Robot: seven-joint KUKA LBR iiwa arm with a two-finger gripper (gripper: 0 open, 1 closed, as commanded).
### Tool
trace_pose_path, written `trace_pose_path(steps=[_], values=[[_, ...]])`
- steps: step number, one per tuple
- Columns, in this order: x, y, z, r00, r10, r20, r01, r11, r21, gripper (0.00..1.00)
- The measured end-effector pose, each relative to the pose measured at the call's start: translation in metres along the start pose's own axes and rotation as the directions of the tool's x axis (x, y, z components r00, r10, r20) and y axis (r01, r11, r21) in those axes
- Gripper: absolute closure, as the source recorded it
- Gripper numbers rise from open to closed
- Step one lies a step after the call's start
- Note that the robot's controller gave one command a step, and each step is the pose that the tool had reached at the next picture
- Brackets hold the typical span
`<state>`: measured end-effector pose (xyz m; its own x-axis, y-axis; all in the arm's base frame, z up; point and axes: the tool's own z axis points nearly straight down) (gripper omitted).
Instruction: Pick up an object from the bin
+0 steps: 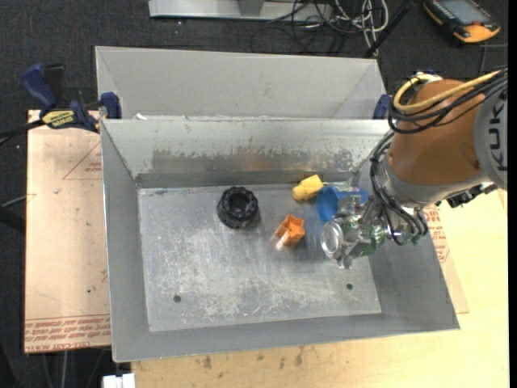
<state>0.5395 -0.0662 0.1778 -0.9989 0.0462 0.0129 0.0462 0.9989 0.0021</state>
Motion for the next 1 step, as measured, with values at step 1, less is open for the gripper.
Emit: trace_pose_path(steps=[1], values=[[-0.0042, -0.0063, -0.0647, 1.000, 0.015, 0.012, -0.015, 1.000, 0.001, 1.00]])
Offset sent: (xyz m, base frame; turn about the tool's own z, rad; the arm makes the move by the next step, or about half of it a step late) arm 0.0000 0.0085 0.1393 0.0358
